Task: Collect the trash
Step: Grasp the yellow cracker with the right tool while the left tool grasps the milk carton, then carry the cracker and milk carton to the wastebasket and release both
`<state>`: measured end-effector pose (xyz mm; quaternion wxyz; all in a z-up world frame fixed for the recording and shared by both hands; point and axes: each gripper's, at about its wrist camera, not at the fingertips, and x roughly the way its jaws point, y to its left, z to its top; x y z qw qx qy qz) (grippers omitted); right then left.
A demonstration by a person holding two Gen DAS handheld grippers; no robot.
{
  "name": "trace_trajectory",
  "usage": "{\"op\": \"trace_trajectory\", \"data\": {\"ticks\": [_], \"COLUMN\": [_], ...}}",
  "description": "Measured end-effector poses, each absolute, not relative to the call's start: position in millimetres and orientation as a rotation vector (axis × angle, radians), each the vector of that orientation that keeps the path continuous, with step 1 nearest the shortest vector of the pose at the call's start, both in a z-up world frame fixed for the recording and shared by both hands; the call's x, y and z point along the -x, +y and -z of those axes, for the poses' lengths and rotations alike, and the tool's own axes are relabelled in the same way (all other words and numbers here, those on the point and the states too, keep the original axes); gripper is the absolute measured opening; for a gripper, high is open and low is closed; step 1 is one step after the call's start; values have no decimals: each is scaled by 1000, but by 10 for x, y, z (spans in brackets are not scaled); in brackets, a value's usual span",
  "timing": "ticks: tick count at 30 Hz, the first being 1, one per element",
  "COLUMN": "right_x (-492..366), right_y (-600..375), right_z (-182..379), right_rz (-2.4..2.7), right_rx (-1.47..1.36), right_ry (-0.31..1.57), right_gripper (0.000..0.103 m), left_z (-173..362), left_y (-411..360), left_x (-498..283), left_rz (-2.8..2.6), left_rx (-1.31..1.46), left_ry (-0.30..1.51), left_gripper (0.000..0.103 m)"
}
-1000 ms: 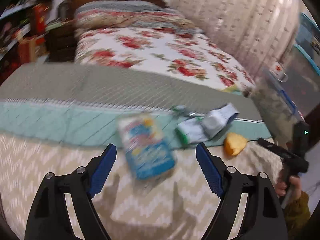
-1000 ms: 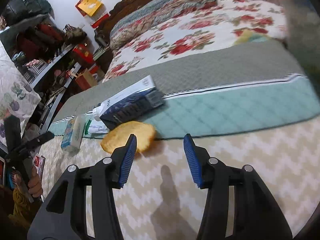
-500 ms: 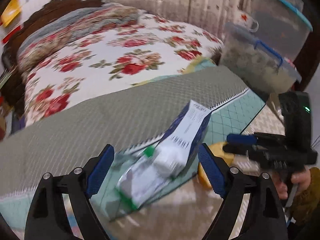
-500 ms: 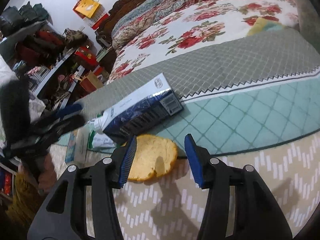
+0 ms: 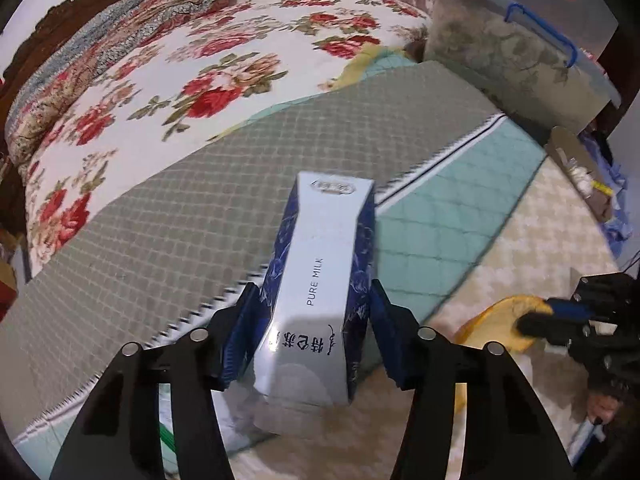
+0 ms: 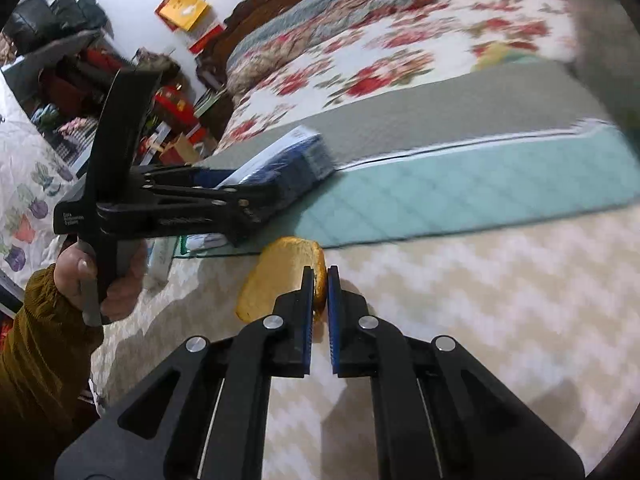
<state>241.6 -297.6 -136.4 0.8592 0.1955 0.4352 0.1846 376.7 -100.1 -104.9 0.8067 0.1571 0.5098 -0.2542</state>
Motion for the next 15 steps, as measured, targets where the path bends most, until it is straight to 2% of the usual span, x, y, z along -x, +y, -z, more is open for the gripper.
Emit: {"op": "trace_trajectory", "data": {"ticks": [7, 15], "right_x": [-1869, -1149], "right_y": [-4059, -5231], "right_z": [1159, 749], "right_rz": [-183, 58], "right_rx": [-469, -466], "right_ry": [819, 684], "right_gripper": [9, 9], "left_z": [702, 475], "left_y": [-1682, -2939], "left_x": [-3417, -2808], "left_rz": [694, 923], "left_rx": [-286, -321], "left_ry": [1043, 1014], "left_gripper": [50, 50]}}
